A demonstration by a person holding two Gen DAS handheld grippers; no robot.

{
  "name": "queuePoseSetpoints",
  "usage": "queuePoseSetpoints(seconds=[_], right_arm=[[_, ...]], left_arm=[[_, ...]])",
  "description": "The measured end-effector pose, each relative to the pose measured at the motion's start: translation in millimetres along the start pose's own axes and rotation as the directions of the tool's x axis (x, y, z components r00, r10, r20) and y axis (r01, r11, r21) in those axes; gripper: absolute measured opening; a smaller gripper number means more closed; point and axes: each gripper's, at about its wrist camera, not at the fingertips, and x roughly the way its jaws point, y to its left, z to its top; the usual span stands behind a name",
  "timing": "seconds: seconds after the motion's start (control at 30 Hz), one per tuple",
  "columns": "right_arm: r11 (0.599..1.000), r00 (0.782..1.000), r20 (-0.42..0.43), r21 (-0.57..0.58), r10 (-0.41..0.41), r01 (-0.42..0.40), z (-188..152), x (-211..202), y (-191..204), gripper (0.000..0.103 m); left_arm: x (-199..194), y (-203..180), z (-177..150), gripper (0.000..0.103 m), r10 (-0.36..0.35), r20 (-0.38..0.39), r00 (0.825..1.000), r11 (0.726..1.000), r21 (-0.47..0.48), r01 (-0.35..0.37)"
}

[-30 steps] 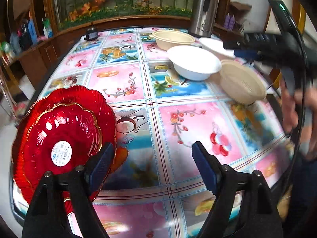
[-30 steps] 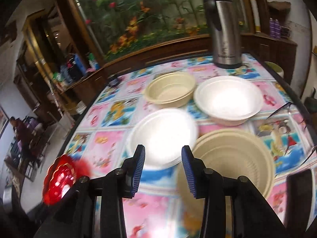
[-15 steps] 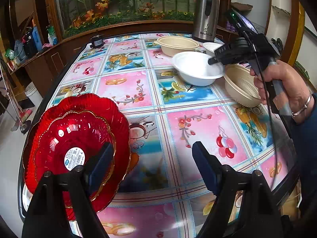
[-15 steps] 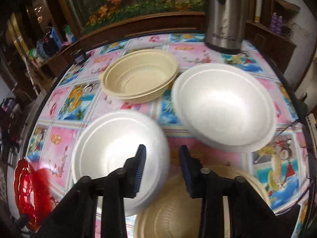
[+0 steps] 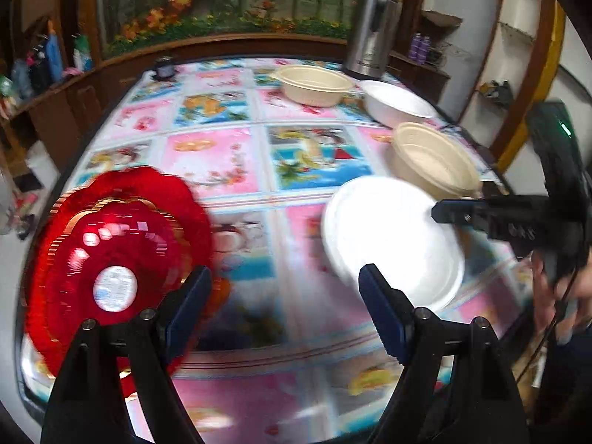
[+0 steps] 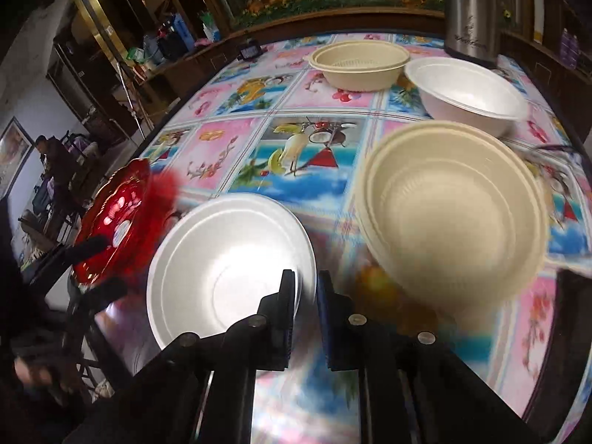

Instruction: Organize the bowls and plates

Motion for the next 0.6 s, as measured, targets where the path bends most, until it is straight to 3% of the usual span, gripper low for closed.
queuePoseSetpoints(seconds=[0.07,0.1,0.17,0.3,0.6], right_arm=[[0.999,0.995,0.096,0.013,-0.041,0.04,-16.7,-26.6,-8.4,0.036],[0.997,0.989,0.133,0.031,-0.069,0.065,-23.4,-37.0,-12.8,0.039],[0.995,0.98,0.179,0.076,-0.083,0.071,-33.2,-51.4,-25.0,0.039],[0.989,0.981,0.192,0.141,0.002,-0.03,-43.6,-53.4,-39.9,0.037],[0.982,0.985,0.151,0.157,0.08,-0.103,-34.7,-22.6,-25.0,0.039]], left_arm=[[1.9,-11.6,-0.1,0.082,-0.037,-0.007,0.999,0.999,0.013,0.037],[3.4,-14.7,0.3,0.082,-0.045,-0.009,0.999,0.999,0.019,0.045],[6.5,-22.6,1.4,0.079,-0.042,-0.007,0.999,0.999,0.032,0.042],[16.6,-27.8,4.5,0.06,-0.038,-0.028,0.999,0.999,0.033,0.039],[36.4,-31.0,14.7,0.06,0.005,-0.055,0.998,0.999,0.052,-0.002]])
